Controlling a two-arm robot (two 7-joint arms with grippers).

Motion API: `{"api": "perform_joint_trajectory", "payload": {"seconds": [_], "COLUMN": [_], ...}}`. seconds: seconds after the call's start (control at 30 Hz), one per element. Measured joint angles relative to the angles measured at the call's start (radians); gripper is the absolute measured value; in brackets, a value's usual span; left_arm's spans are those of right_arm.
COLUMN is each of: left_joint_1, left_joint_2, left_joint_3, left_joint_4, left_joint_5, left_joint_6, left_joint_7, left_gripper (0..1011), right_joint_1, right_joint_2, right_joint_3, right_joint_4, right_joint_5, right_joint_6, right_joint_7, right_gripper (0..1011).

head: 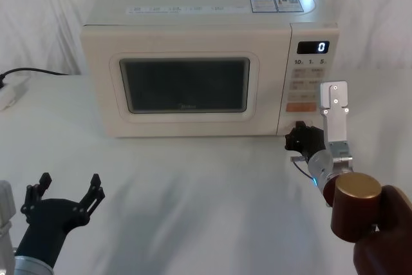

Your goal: Press the button to open the microwave door with one hand; close the microwave door with the other hand.

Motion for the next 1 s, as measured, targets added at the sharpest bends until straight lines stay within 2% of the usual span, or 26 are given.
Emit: {"api": "perform_joint_trajectory", "payload": {"seconds": [1.0], "left_joint_1": [0.0], "left_joint_2": [0.0], "left_joint_3": [0.0], "left_joint_4": [0.0], "left_joint_5": [0.0], "left_joint_6": [0.0], "left_joint_7": [0.0], "left_gripper": [1001], "right_joint_1": [0.038], "right_joint_2": [-0.013], "right_joint_3": [0.025], "right_joint_4": [0.066], "right_joint_5": [-0.003], "right_joint_6": [-0.016], "right_joint_7": [-0.013], "right_gripper": [0]}}
